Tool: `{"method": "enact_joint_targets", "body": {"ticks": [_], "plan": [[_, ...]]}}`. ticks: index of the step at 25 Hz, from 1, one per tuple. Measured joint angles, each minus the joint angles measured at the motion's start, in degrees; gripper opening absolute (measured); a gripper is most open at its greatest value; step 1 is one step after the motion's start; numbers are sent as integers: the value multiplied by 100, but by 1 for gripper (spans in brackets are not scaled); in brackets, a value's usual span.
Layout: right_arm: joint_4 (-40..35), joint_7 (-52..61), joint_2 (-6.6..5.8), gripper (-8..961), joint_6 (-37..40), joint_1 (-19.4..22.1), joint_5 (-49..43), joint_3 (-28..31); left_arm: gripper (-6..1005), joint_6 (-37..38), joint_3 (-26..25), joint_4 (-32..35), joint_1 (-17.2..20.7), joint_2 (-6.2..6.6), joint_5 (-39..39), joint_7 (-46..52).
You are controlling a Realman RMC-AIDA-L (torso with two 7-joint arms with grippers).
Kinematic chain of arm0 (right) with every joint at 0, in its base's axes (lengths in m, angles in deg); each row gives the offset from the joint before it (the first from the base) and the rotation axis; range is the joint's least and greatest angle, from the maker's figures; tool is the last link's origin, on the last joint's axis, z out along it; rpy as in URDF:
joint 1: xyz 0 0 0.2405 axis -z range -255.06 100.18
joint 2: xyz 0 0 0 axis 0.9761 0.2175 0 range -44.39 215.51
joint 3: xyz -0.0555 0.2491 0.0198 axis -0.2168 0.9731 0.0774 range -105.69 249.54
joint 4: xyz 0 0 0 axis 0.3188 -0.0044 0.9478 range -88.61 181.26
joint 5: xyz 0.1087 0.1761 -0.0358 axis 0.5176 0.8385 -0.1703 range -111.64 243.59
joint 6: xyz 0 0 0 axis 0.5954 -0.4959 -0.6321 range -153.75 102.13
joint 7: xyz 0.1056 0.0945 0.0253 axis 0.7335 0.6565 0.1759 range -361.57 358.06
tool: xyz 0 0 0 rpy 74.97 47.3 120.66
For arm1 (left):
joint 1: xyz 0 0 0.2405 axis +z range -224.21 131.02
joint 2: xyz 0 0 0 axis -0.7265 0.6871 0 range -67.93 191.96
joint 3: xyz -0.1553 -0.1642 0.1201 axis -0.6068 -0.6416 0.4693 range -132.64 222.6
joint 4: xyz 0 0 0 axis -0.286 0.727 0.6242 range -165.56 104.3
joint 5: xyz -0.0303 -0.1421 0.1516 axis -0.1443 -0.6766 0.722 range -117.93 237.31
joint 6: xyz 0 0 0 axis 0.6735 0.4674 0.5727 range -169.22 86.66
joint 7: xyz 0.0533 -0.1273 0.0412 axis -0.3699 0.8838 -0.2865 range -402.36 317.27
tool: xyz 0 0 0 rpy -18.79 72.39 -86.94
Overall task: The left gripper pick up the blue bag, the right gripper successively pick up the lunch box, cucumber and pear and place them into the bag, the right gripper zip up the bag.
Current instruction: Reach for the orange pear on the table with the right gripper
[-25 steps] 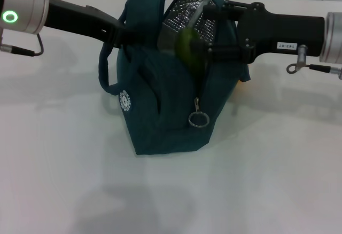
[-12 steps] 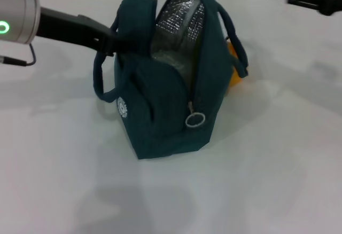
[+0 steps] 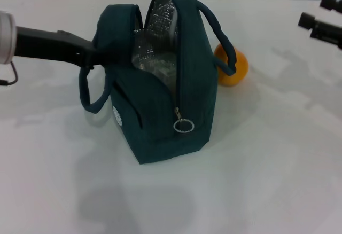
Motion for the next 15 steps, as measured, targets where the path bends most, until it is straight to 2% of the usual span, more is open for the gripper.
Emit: {"method": "enact_joint_targets", "body": {"ticks": [7, 15], "plan": [[481, -428, 120, 841, -419, -360, -143, -241, 36, -15, -418, -188, 81, 1, -107, -177], [654, -717, 188, 840, -1046, -751, -174, -771, 37, -19, -737, -280, 112, 39, -109, -253]]}}
